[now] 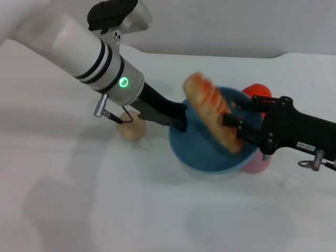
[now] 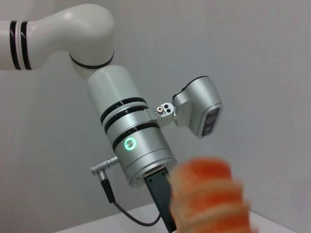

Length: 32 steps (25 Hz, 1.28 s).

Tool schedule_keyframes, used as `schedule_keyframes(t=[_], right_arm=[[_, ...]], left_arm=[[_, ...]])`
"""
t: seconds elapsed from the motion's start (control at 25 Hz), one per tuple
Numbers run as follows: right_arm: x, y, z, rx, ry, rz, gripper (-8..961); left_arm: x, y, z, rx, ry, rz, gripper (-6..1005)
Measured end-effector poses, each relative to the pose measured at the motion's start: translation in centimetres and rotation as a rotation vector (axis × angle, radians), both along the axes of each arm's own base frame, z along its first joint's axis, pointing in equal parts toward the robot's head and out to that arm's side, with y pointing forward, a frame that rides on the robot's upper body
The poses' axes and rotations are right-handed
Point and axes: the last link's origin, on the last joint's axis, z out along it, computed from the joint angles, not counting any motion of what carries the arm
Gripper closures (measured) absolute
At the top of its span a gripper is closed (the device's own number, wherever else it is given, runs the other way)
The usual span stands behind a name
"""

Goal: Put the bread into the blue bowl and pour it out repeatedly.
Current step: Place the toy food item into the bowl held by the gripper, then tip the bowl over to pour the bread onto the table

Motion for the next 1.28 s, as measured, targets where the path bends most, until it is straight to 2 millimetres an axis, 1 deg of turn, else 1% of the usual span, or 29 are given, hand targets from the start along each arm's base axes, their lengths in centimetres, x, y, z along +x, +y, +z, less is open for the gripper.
schedule_keyframes(t=[0.2,0.32,0.44,0.6,0.68,0.72,0.8,0.88,1.04,1.16,1.28], right_arm=[[1.0,-0.1,1.3,0.046,0.022,-0.046,528],[2.0,-0.2,2.6,0.092,0.044,-0.082,527],[3.3,-0.3,4.6,0.171,0.087,-0.129,528],[5.7,-0.4,7.3,0.298,0.126,-0.239,531],[7.1,-0.6,8.2,0.339,0.145,-0.305,533],[7.7,-0.8,8.6,0.351,0.157,-0.339,534],[8.8,-1.2,9.0,0.359,0.177,-0.401,535],[9.9,-1.6,9.1,0.334,0.178,-0.473,537],[11.6,-1.7,8.4,0.199,0.114,-0.615,540],[12.2,-1.7,7.9,0.109,0.051,-0.667,543],[12.4,-1.6,7.6,0.071,0.019,-0.681,545]], left_arm=[[0.2,0.5,0.2,0.027,-0.002,-0.009,978],[0.2,0.8,0.3,0.041,0.011,-0.017,978],[0.2,1.5,0.3,0.071,0.028,-0.033,978],[0.7,3.0,0.4,0.172,0.026,-0.069,978],[1.1,3.8,0.2,0.229,0.023,-0.098,978],[1.1,3.8,0.2,0.229,0.023,-0.098,978],[1.8,4.6,-0.5,0.301,0.045,-0.178,978],[2.2,4.8,-1.1,0.333,0.059,-0.229,978],[2.8,5.0,-2.1,0.391,0.073,-0.316,978],[3.0,5.4,-2.4,0.461,0.071,-0.373,979],[2.8,5.4,-2.6,0.548,0.065,-0.424,979]])
